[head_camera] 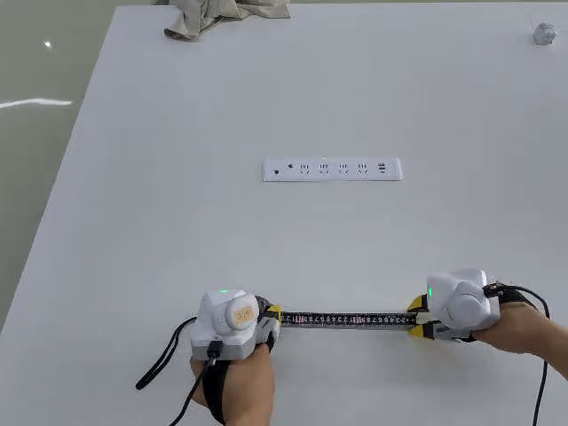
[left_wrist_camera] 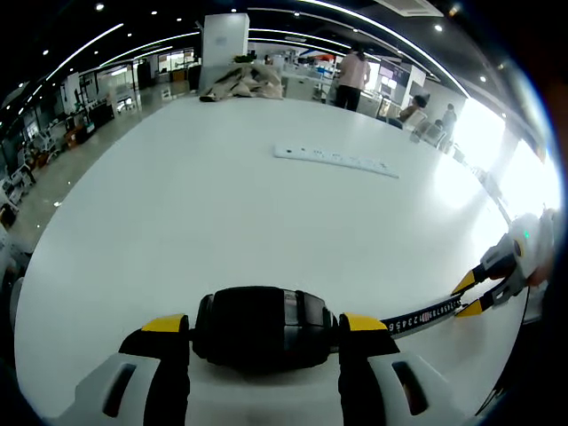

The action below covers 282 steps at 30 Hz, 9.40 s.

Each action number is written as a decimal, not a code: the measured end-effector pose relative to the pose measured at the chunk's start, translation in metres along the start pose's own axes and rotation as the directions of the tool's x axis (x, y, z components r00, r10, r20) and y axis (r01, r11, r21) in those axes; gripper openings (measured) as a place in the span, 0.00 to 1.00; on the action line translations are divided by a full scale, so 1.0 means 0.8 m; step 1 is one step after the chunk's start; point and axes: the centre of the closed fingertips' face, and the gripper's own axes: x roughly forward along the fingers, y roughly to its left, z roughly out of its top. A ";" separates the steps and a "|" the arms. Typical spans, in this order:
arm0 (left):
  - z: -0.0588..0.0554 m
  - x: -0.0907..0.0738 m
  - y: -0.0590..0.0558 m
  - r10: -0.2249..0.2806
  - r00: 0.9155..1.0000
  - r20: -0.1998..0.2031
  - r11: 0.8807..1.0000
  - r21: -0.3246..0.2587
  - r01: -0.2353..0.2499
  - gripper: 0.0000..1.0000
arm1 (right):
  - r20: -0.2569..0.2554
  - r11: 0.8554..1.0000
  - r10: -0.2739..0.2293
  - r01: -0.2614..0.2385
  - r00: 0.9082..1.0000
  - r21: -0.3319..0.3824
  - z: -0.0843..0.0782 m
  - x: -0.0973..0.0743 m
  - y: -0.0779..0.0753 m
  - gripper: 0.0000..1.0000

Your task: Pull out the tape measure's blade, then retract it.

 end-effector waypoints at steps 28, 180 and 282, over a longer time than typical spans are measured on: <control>-0.001 0.002 -0.001 0.019 0.999 0.038 0.999 0.028 -0.020 0.64 | -0.029 0.995 0.029 -0.031 0.999 -0.090 -0.001 -0.001 0.001 0.14; -0.002 0.003 -0.001 0.017 1.000 0.019 1.000 0.023 -0.018 0.62 | 0.159 0.974 -0.023 0.058 0.987 -0.220 0.210 0.096 0.023 0.14; -0.002 0.000 0.000 -0.018 0.998 0.053 0.999 0.045 0.016 0.64 | 0.174 0.986 -0.037 0.064 0.984 -0.155 0.253 0.119 0.033 0.17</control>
